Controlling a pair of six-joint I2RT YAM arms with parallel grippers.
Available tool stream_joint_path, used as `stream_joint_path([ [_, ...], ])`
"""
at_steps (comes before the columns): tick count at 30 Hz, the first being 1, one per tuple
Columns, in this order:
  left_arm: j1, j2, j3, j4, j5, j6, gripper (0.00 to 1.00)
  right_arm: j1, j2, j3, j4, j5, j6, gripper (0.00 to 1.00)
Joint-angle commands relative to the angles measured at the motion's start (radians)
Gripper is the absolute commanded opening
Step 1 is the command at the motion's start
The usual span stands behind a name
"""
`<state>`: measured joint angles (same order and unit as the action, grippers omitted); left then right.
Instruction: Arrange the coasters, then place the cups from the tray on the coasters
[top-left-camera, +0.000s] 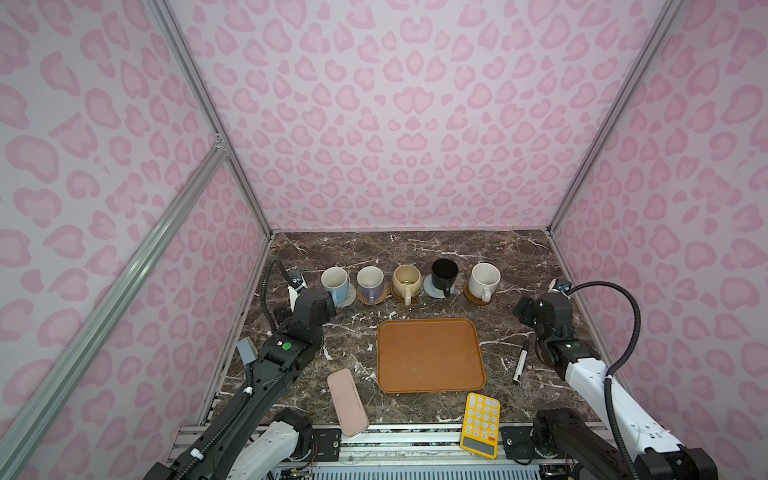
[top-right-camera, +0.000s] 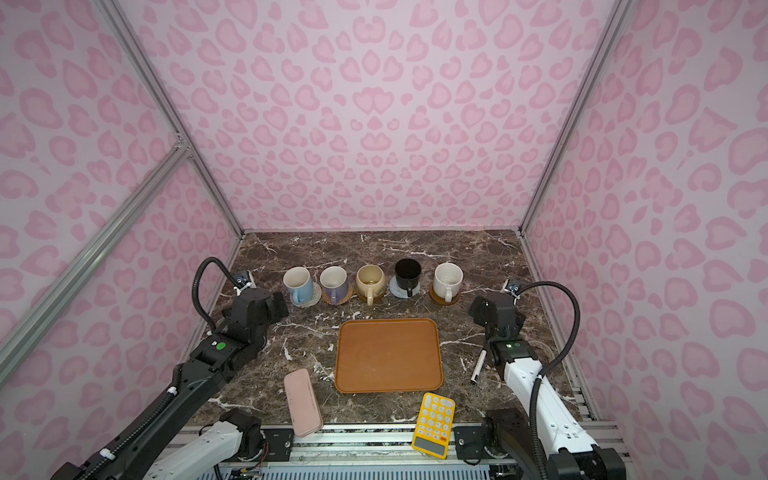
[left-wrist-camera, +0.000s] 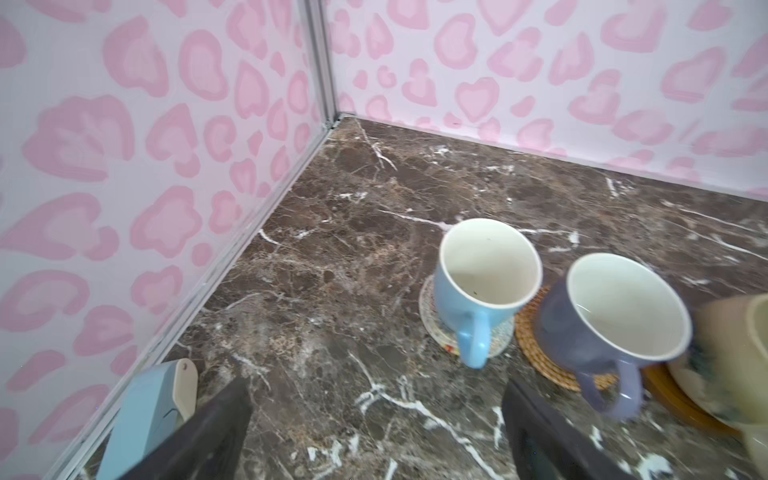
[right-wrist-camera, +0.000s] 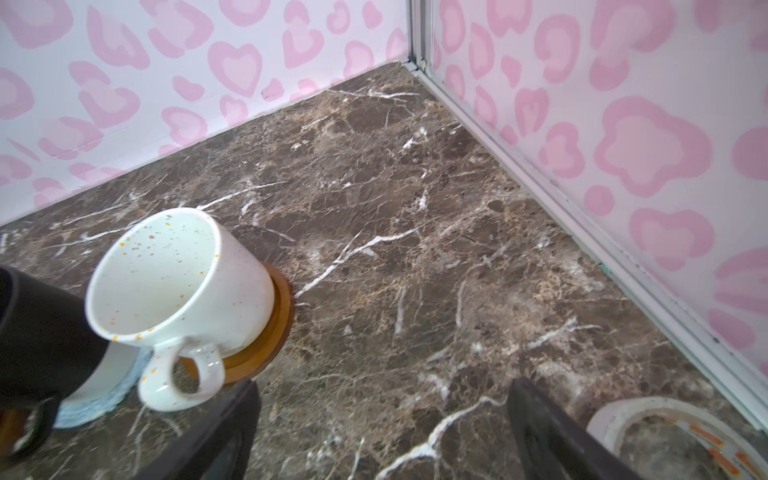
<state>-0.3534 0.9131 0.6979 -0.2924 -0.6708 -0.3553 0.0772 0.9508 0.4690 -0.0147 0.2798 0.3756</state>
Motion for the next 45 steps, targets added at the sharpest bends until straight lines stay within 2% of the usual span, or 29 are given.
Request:
stream_joint_path([
  [1,0.057,0.036,-0.038,0.219,-0.066,0.109,0.95,-0.001,0.02,-0.065,0.243,0.097,-0.093,0.93],
  [5,0.15,0.114,-0.124,0.44,0.001,0.164,0.97,-0.011,0.112,-0.105,0.383,0.12,-0.122,0.92],
  [8,0.18,0.193,-0.188,0.64,0.051,0.214,0.99,-0.015,0.193,-0.095,0.449,0.114,-0.146,0.91],
  [13,0.238,0.342,-0.235,0.844,0.161,0.257,0.99,-0.026,0.298,-0.128,0.638,0.088,-0.172,0.89],
  [15,0.263,0.376,-0.252,0.901,0.195,0.227,0.98,-0.027,0.337,-0.149,0.724,0.057,-0.196,0.89],
  [21,0.32,0.462,-0.307,1.078,0.29,0.24,0.98,-0.028,0.417,-0.101,0.747,0.012,-0.279,0.88],
  [24,0.335,0.516,-0.318,1.146,0.317,0.235,0.97,-0.028,0.474,-0.118,0.869,0.009,-0.319,0.88],
  [27,0.336,0.529,-0.302,1.129,0.412,0.272,0.97,-0.028,0.565,-0.121,0.948,-0.028,-0.335,0.89],
  [30,0.352,0.539,-0.352,1.216,0.521,0.296,0.97,-0.031,0.617,-0.148,1.07,-0.058,-0.346,0.92],
  [31,0.352,0.565,-0.372,1.291,0.545,0.305,0.97,-0.031,0.613,-0.148,1.061,-0.059,-0.345,0.95],
  [32,0.355,0.555,-0.362,1.242,0.559,0.303,0.97,-0.032,0.604,-0.138,1.026,-0.059,-0.343,0.96],
  [34,0.368,0.563,-0.362,1.258,0.579,0.299,0.97,-0.033,0.58,-0.117,0.947,-0.067,-0.343,0.96],
  [37,0.37,0.559,-0.354,1.233,0.593,0.3,0.97,-0.037,0.603,-0.13,1.009,-0.084,-0.345,0.97],
  [40,0.372,0.562,-0.356,1.245,0.594,0.3,0.97,-0.051,0.584,-0.113,0.944,-0.119,-0.343,0.98],
  [45,0.373,0.556,-0.361,1.246,0.594,0.303,0.97,-0.054,0.583,-0.118,0.955,-0.129,-0.343,0.98],
])
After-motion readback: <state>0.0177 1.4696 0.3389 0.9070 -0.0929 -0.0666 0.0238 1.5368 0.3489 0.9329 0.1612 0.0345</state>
